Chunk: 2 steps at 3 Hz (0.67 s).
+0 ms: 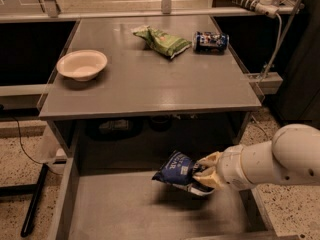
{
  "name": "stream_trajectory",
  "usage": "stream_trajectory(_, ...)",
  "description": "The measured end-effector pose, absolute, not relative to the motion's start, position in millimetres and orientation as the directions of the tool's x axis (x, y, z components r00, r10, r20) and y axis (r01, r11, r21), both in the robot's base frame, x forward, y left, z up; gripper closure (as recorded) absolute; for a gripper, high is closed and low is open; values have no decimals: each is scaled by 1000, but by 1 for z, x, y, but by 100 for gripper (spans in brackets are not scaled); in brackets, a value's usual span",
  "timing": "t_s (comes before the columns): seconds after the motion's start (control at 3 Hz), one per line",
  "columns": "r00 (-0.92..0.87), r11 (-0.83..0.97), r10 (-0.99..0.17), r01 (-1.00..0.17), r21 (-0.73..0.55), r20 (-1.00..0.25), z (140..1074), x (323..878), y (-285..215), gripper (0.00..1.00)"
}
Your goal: Place blue chip bag into top drawer
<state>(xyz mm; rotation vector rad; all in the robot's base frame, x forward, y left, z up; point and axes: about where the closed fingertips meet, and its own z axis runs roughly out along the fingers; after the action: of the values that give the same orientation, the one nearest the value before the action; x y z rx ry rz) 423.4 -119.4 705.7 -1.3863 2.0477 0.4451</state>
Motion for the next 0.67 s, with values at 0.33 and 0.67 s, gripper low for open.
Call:
stream_trajectory(0.33,-240,398,-706,-913,-93,-667,693,437,-112,100)
stream_trajectory(0.67,-232,413,-692,-904,-112,-684,680,439,-105,100)
